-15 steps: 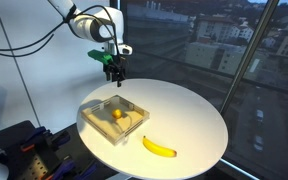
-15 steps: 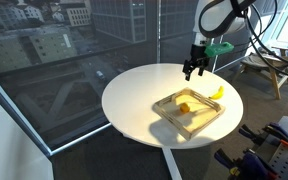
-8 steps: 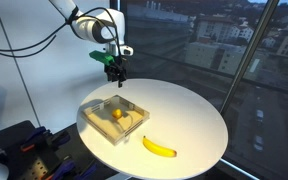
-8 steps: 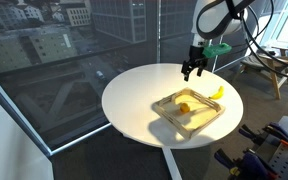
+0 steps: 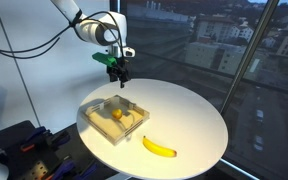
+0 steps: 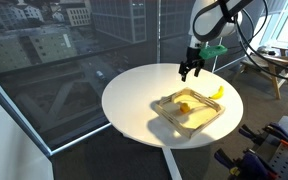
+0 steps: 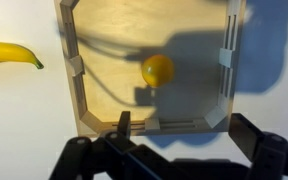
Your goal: Remove the yellow fruit from the crate and put it on the table
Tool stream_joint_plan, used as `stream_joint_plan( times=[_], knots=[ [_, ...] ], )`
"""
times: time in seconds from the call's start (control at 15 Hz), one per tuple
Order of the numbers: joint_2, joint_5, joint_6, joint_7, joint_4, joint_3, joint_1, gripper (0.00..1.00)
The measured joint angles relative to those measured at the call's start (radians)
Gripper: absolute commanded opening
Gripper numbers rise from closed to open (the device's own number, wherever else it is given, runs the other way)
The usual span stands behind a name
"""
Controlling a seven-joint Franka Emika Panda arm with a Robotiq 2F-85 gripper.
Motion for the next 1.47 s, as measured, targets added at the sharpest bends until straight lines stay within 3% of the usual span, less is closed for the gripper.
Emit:
stream_joint_plan(
  times=[1.47],
  knots=[
    [0.174,0.0,0.066,0.0,0.079,-0.001,0.005,1.0]
  ],
)
